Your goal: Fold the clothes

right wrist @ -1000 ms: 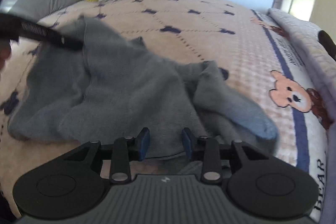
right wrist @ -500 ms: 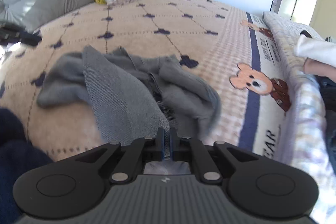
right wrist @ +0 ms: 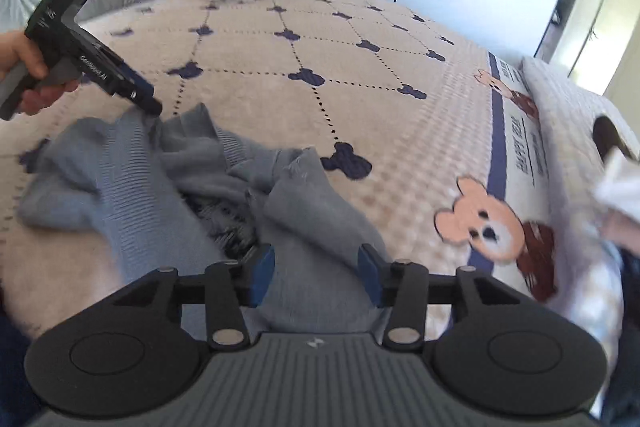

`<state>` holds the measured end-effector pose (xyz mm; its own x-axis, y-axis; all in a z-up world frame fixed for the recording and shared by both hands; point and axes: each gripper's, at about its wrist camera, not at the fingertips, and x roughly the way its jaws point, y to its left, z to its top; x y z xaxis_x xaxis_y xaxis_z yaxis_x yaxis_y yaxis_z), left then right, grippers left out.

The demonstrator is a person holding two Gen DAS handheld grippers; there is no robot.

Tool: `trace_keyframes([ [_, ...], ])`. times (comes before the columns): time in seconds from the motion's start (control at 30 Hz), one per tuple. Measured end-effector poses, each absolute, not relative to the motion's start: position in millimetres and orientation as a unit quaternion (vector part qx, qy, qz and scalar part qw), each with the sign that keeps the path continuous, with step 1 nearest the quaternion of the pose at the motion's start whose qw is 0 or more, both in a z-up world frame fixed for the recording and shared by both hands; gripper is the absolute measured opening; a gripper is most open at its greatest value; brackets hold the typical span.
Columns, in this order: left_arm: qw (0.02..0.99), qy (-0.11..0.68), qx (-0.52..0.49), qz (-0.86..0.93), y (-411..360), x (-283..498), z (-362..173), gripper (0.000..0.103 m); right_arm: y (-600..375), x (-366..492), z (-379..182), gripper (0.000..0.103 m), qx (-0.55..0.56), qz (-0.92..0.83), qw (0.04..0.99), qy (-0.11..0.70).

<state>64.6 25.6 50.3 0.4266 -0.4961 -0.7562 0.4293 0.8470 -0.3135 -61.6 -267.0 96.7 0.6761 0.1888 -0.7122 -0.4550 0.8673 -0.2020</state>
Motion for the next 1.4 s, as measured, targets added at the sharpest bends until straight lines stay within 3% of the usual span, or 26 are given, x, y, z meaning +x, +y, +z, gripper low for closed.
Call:
trace_keyframes([
  [0.1,0.844,0.467,-0.007,-0.263,4,68,37,0.079,-250,-24,74,0.048,-0.214,0.159,0.891,0.368],
  [0.13,0.847,0.465,0.011,-0.257,-2,66,38,0.062,-248,-13,64,0.044,-0.216,0.159,0.885,0.380],
  [0.17,0.848,0.465,0.018,-0.255,-3,65,41,0.039,-247,-6,56,0.016,-0.221,0.154,0.879,0.393],
  [0.2,0.849,0.464,0.019,-0.252,-2,64,46,0.007,-247,1,49,0.008,-0.224,0.148,0.874,0.404],
  [0.43,0.907,0.343,-0.046,-0.242,66,35,159,0.005,-264,-45,154,0.008,-0.130,0.119,0.954,0.243],
  [0.7,0.972,0.087,-0.027,-0.216,125,-82,344,0.002,-272,-123,305,0.008,-0.074,0.151,0.984,0.054],
  [0.9,0.984,-0.044,0.001,-0.175,151,-159,437,0.003,-275,-179,392,0.008,-0.035,0.194,0.979,-0.061],
  [1.17,0.977,-0.157,0.052,-0.135,150,-230,464,0.003,-271,-224,414,0.008,0.004,0.259,0.959,-0.110],
  [1.4,0.990,-0.053,0.080,-0.100,140,-125,419,0.003,-259,-165,376,0.008,0.008,0.236,0.971,-0.038],
])
